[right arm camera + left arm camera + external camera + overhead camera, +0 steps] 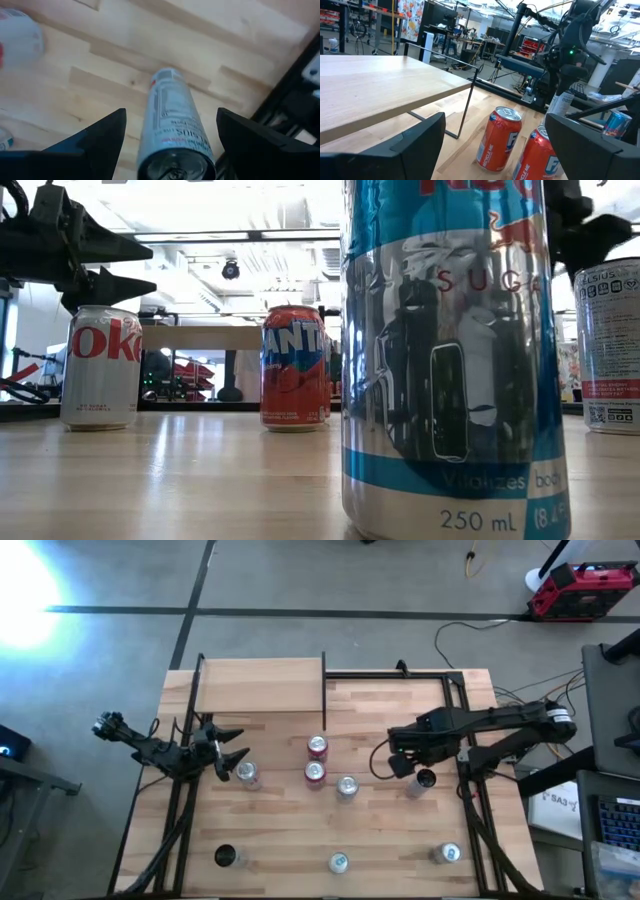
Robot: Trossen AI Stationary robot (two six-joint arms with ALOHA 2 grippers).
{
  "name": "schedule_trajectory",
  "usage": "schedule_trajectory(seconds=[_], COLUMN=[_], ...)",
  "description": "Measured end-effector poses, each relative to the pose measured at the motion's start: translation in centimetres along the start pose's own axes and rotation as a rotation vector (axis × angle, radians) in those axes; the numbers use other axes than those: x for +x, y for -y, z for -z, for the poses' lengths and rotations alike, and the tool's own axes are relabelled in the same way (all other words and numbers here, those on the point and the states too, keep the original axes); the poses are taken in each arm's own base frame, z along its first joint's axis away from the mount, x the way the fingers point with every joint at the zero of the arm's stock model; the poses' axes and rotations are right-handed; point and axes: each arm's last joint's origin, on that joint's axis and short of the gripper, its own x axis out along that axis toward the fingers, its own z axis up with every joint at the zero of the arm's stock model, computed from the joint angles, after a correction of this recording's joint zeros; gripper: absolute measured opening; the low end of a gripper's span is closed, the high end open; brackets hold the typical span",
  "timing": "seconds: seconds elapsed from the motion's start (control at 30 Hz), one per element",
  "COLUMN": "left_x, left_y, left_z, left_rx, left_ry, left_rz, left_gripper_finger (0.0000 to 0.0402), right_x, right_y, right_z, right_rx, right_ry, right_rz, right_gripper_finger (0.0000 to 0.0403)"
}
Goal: Place canned beverage on shelf
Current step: Move the top white pink soda can beside the orange soda can
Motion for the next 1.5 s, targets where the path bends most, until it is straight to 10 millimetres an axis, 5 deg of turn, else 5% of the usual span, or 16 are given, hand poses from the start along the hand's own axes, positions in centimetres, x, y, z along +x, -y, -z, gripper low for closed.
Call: schedule_trajectory(seconds=[0.63, 1.5], left_x=[0.0, 0.0], left_y=[0.0, 0.0], left_z=[0.0, 0.0], left_rx=[0.000, 0.000], left_ry=[0.000, 0.000], left_rz=[0.000, 0.000], left_gripper_finger=[0.0327, 0.0327], right_x=[1.3, 1.6], right_y=[-0.5, -2.0], right_z=[3.5, 3.3], right_rx=[-0.003, -0.011], right_ry=[-0.054, -0.022], right_rz=[0.032, 0.006], right_gripper_finger=[0.0292, 0.0272])
